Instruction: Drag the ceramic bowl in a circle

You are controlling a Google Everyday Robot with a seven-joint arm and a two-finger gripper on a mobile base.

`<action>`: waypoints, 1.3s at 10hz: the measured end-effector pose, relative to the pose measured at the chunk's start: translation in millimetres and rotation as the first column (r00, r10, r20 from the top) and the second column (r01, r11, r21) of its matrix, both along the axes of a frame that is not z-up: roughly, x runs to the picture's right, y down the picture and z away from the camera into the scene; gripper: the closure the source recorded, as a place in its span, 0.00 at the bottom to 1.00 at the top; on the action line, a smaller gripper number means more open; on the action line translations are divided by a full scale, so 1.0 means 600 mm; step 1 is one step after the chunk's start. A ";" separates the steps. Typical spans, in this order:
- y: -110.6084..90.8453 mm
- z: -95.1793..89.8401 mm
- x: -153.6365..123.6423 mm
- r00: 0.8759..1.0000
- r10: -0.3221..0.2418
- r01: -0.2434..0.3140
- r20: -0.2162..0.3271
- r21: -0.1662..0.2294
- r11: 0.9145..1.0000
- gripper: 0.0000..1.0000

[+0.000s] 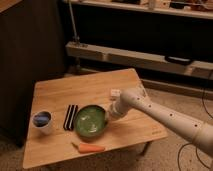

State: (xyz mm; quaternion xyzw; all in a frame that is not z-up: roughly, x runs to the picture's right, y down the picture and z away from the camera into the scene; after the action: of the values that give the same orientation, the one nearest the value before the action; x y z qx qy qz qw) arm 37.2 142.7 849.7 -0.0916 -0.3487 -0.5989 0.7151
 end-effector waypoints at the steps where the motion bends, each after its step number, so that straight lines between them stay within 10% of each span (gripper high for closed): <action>1: -0.011 0.013 0.021 0.999 -0.010 0.010 -0.038 -0.008 1.000 0.97; 4: -0.002 0.033 0.127 0.987 -0.050 0.042 -0.153 -0.050 0.998 0.97; 8: 0.013 -0.067 0.286 0.986 -0.050 0.044 -0.156 -0.043 0.998 0.97; 13: 0.066 -0.206 0.253 0.992 -0.126 0.126 -0.015 -0.001 0.992 0.97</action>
State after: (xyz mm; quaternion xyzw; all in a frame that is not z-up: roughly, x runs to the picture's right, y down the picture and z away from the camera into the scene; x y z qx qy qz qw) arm 189.1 182.3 725.8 -0.1179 -0.3369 -0.6422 0.6784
